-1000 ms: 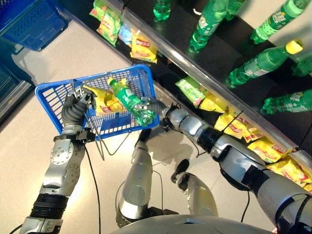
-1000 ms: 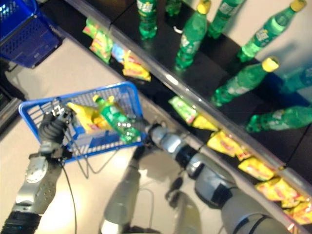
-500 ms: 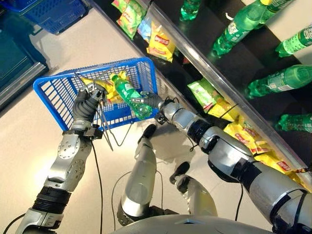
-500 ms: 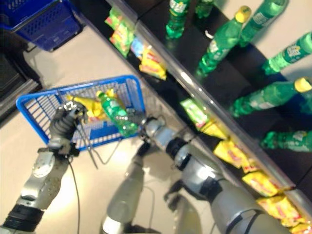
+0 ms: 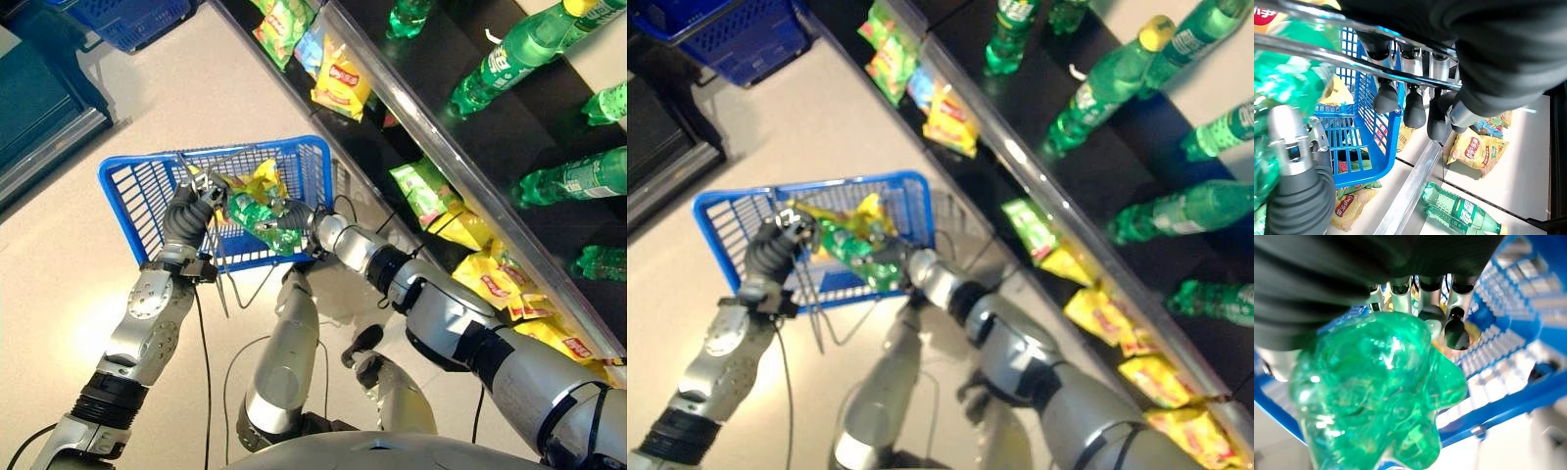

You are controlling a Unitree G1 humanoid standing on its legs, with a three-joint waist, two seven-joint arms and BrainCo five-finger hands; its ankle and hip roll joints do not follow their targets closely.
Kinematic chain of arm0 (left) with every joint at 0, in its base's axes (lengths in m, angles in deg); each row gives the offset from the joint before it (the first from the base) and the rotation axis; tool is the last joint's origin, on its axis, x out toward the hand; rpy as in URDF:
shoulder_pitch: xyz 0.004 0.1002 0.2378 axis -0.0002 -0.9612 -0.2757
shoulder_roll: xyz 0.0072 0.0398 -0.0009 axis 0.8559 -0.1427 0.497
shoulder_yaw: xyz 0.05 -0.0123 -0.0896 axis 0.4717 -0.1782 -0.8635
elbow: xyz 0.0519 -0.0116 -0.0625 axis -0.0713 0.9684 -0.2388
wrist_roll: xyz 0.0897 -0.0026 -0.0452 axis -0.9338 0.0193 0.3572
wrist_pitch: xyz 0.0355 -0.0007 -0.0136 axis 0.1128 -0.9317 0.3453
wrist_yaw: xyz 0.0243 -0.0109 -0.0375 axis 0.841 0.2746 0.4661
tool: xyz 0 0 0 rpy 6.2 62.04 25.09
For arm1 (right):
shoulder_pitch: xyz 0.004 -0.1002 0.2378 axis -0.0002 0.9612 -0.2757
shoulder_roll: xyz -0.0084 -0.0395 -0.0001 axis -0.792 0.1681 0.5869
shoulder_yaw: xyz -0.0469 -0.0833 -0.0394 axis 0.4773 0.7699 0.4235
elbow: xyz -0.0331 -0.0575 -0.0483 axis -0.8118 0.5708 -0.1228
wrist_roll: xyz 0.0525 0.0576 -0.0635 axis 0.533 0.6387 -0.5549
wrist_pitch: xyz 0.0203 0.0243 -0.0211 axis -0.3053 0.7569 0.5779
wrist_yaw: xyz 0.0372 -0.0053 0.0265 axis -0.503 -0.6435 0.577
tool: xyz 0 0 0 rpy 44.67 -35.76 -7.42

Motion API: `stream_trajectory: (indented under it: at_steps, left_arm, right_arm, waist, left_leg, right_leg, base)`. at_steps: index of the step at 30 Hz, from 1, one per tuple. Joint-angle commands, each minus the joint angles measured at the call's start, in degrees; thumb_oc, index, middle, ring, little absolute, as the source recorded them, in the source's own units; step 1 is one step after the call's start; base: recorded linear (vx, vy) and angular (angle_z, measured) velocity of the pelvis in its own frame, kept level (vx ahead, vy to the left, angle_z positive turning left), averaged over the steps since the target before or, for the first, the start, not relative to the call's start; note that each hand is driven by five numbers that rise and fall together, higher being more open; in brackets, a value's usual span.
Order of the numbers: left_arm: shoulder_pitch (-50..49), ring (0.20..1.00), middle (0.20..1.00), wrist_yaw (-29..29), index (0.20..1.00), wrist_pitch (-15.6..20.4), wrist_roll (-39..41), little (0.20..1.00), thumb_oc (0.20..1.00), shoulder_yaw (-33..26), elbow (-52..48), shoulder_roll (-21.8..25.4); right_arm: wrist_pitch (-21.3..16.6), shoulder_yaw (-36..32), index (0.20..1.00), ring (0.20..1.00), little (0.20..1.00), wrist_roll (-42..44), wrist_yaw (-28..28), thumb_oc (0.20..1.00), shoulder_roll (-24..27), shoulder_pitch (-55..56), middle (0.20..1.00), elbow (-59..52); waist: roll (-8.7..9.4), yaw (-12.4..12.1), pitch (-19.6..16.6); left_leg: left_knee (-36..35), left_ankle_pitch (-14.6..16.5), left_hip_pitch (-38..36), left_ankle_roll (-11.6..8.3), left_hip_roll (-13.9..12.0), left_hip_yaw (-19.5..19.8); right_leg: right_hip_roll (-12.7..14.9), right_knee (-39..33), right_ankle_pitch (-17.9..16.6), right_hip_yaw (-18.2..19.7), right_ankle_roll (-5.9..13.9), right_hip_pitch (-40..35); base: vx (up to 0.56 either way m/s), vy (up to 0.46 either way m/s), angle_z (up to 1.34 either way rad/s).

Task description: Pick up the snacks into the basket

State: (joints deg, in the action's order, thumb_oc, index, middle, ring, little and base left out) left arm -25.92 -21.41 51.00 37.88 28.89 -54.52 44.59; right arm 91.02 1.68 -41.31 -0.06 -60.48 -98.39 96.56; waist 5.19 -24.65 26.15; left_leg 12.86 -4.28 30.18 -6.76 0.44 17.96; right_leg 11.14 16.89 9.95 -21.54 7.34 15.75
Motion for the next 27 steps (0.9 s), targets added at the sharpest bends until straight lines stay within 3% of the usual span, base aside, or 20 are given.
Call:
stream_trajectory:
  at_steps: [1, 3, 7, 11, 12, 13, 14, 15, 16, 17, 18, 19, 20, 21, 23, 24, 25, 26, 27]
  left_arm:
    - [6.3, 0.2, 0.2, 0.5, 0.2, 6.6, 0.9, 0.2, 0.2, -1.1, -9.9, -0.5]
    - [6.1, 0.2, 0.2, 1.1, 0.2, 6.5, 0.6, 0.2, 0.2, -1.0, -9.9, -1.2]
    - [6.2, 0.2, 0.2, 1.8, 0.2, 6.7, 0.4, 0.2, 0.2, -0.8, -9.7, -1.6]
    - [5.7, 0.2, 0.2, 2.0, 0.2, 6.7, 0.2, 0.2, 0.2, -0.9, -9.7, -1.8]
    - [5.6, 0.2, 0.2, 2.0, 0.2, 6.7, 0.3, 0.2, 0.2, -0.7, -9.6, -2.0]
    - [5.8, 0.2, 0.2, 2.0, 0.2, 6.8, 0.4, 0.2, 0.2, -0.4, -9.5, -2.0]
    - [5.6, 0.2, 0.2, 1.9, 0.2, 6.8, 0.4, 0.2, 0.2, -0.3, -9.5, -2.1]
    - [5.6, 0.2, 0.2, 2.0, 0.2, 6.8, 0.4, 0.2, 0.2, -0.2, -9.6, -2.1]
    - [5.5, 0.2, 0.2, 2.1, 0.2, 6.9, 0.4, 0.2, 0.2, -0.2, -9.6, -2.2]
    - [5.6, 0.2, 0.2, 2.1, 0.2, 6.9, 0.5, 0.2, 0.2, -0.1, -9.7, -2.2]
    - [5.5, 0.2, 0.2, 2.3, 0.2, 6.9, 0.5, 0.2, 0.2, 0.0, -9.6, -2.3]
    - [5.6, 0.2, 0.2, 2.3, 0.2, 6.9, 0.3, 0.2, 0.2, 0.2, -9.7, -2.4]
    - [5.6, 0.2, 0.2, 2.4, 0.2, 6.9, 0.3, 0.2, 0.2, 0.2, -9.6, -2.4]
    - [5.7, 0.2, 0.2, 2.5, 0.2, 6.9, 0.3, 0.2, 0.2, 0.3, -9.7, -2.4]
    - [5.8, 0.2, 0.2, 2.6, 0.2, 7.0, 0.4, 0.2, 0.2, 0.6, -9.7, -2.6]
    - [5.8, 0.2, 0.2, 2.6, 0.2, 7.0, 0.4, 0.2, 0.2, 0.6, -9.7, -2.6]
    - [5.9, 0.2, 0.2, 2.6, 0.2, 7.0, 0.3, 0.2, 0.2, 0.7, -9.8, -2.6]
    - [5.8, 0.2, 0.2, 2.7, 0.2, 7.0, 0.2, 0.2, 0.2, 0.7, -9.6, -2.6]
    - [5.8, 0.2, 0.2, 2.7, 0.2, 7.0, 0.1, 0.2, 0.2, 0.8, -9.5, -2.6]
  right_arm:
    - [-6.2, -5.9, 0.2, 0.2, 0.2, 10.4, -2.9, 0.2, -7.1, -4.8, 0.2, -1.7]
    - [-6.4, -8.5, 0.2, 0.2, 0.2, 16.6, -3.2, 0.2, -7.7, -4.3, 0.2, -1.1]
    - [-7.0, -9.1, 0.2, 0.2, 0.2, 20.7, -3.5, 0.2, -8.1, -3.9, 0.2, -2.7]
    - [-6.8, -8.3, 0.2, 0.2, 0.2, 20.4, -2.8, 0.2, -8.3, -3.3, 0.2, -3.1]
    - [-6.8, -8.3, 0.2, 0.2, 0.2, 20.6, -3.1, 0.2, -8.5, -3.2, 0.2, -2.9]
    - [-6.9, -8.7, 0.2, 0.2, 0.2, 21.2, -3.1, 0.2, -8.5, -3.3, 0.2, -2.4]
    - [-6.9, -9.1, 0.2, 0.2, 0.2, 21.6, -3.4, 0.2, -8.7, -3.3, 0.2, -2.2]
    - [-7.1, -9.5, 0.664, 0.664, 0.664, 21.9, -3.8, 0.664, -8.6, -3.4, 0.664, -1.8]
    - [-7.2, -10.2, 1.0, 1.0, 1.0, 22.5, -4.1, 1.0, -8.6, -3.3, 1.0, -1.5]
    - [-7.2, -10.6, 1.0, 1.0, 1.0, 22.8, -4.2, 1.0, -8.4, -3.3, 1.0, -1.3]
    - [-7.2, -10.8, 1.0, 1.0, 1.0, 23.0, -4.4, 1.0, -8.4, -3.2, 1.0, -1.2]
    - [-7.5, -11.2, 1.0, 1.0, 1.0, 23.2, -4.8, 1.0, -8.2, -3.3, 1.0, -1.1]
    - [-7.7, -11.7, 1.0, 1.0, 1.0, 23.9, -5.0, 1.0, -8.3, -3.2, 1.0, -1.0]
    - [-7.8, -12.1, 1.0, 1.0, 1.0, 24.6, -5.1, 1.0, -8.1, -3.3, 1.0, -1.1]
    - [-8.0, -12.5, 1.0, 1.0, 1.0, 25.2, -5.3, 1.0, -8.0, -3.3, 1.0, -1.3]
    - [-7.9, -12.4, 1.0, 1.0, 1.0, 25.4, -5.1, 1.0, -8.1, -3.3, 1.0, -1.3]
    - [-7.9, -12.2, 1.0, 1.0, 1.0, 25.5, -5.0, 1.0, -8.2, -3.4, 1.0, -1.4]
    - [-7.8, -12.0, 1.0, 1.0, 1.0, 25.6, -4.9, 1.0, -8.4, -3.4, 1.0, -1.6]
    - [-7.8, -11.8, 1.0, 1.0, 1.0, 25.6, -4.9, 1.0, -8.4, -3.3, 1.0, -1.8]
  waist:
    - [-1.72, -1.1, 1.0]
    - [-2.07, -1.3, 1.0]
    - [-2.36, -1.4, 1.3]
    - [-2.39, -1.4, 1.4]
    - [-2.25, -1.4, 1.3]
    - [-2.54, -1.4, 1.4]
    - [-2.41, -1.4, 1.3]
    - [-2.65, -1.4, 1.4]
    - [-2.54, -1.4, 1.3]
    - [-2.8, -1.4, 1.4]
    - [-2.64, -1.3, 1.3]
    - [-2.92, -1.3, 1.5]
    - [-2.76, -1.3, 1.3]
    - [-2.98, -1.3, 1.5]
    - [-2.97, -1.3, 1.5]
    - [-2.76, -1.3, 1.4]
    - [-2.94, -1.3, 1.6]
    - [-2.65, -1.2, 1.4]
    - [-2.83, -1.1, 1.6]
  left_leg:
    - [3.5, 3.4, 0.4, 6.12, 4.8, -3.0]
    - [3.5, 3.4, 0.5, 6.15, 5.0, -3.0]
    - [3.8, 3.5, 0.6, 6.17, 5.0, -3.1]
    - [3.7, 3.6, 0.6, 6.13, 5.0, -3.1]
    - [4.0, 5.3, 0.0, 6.04, 4.8, -3.1]
    - [3.9, 3.6, 0.8, 6.14, 5.0, -3.1]
    - [4.0, 5.3, 0.1, 6.03, 4.8, -3.0]
    - [3.9, 3.7, 0.8, 6.14, 5.1, -3.1]
    - [4.0, 5.3, 0.1, 6.03, 4.8, -3.0]
    - [3.8, 3.6, 0.8, 6.16, 5.1, -3.1]
    - [3.9, 5.3, 0.1, 6.06, 4.8, -3.1]
    - [3.9, 3.7, 0.8, 6.21, 5.1, -3.2]
    - [4.0, 5.4, 0.1, 6.11, 4.8, -3.1]
    - [4.0, 3.7, 0.7, 6.21, 5.0, -3.2]
    - [3.8, 3.6, 0.7, 6.18, 5.0, -3.2]
    - [4.0, 5.4, 0.0, 6.08, 4.8, -3.1]
    - [3.9, 3.7, 0.7, 6.19, 5.0, -3.2]
    - [4.1, 5.5, 0.0, 6.09, 4.7, -3.2]
    - [3.9, 3.8, 0.6, 6.2, 4.9, -3.2]
  right_leg:
    - [0.4, -3.6, -10.9, 0.1, 0.6, 0.8]
    - [0.5, -3.6, -10.9, -0.1, 0.7, 0.7]
    - [0.6, -3.5, -10.9, -0.2, 0.71, 0.8]
    - [0.7, -3.6, -11.0, -0.3, 0.77, 1.0]
    - [0.5, -3.3, -9.7, 0.1, 1.16, 0.5]
    - [0.7, -3.6, -10.9, -0.3, 0.77, 1.0]
    - [0.6, -3.4, -9.7, 0.2, 1.16, 0.5]
    - [0.8, -3.6, -10.9, -0.2, 0.76, 1.0]
    - [0.6, -3.3, -9.7, 0.2, 1.16, 0.6]
    - [0.8, -3.6, -10.9, -0.2, 0.79, 1.0]
    - [0.6, -3.3, -9.7, 0.3, 1.2, 0.6]
    - [0.9, -3.4, -10.8, -0.1, 0.81, 1.1]
    - [0.7, -3.2, -9.7, 0.3, 1.2, 0.7]
    - [0.9, -3.4, -10.9, -0.1, 0.8, 1.3]
    - [0.9, -3.4, -11.0, 0.0, 0.8, 1.3]
    - [0.7, -3.1, -9.7, 0.5, 1.2, 0.7]
    - [0.9, -3.3, -10.9, 0.0, 0.78, 1.2]
    - [0.7, -3.1, -9.7, 0.5, 1.16, 0.7]
    - [0.9, -3.4, -10.9, 0.1, 0.79, 1.1]
  base:
    - [0.01, 0.019, 0.03]
    - [0.01, 0.022, 0.04]
    - [0.0, 0.0, 0.0]
    - [0.03, 0.007, 0.05]
    - [0.0, 0.016, 0.06]
    - [0.07, -0.018, 0.05]
    - [-0.08, 0.06, 0.02]
    - [0.08, -0.017, 0.01]
    - [-0.08, 0.055, 0.0]
    - [0.08, -0.02, 0.02]
    - [-0.08, 0.059, 0.01]
    - [0.07, -0.014, 0.01]
    - [-0.09, 0.061, 0.0]
    - [0.0, 0.0, 0.0]
    - [-0.01, 0.017, -0.02]
    - [0.0, 0.0, 0.0]
    - [0.07, -0.031, 0.03]
    - [-0.08, 0.048, 0.02]
    - [0.08, -0.03, 0.01]
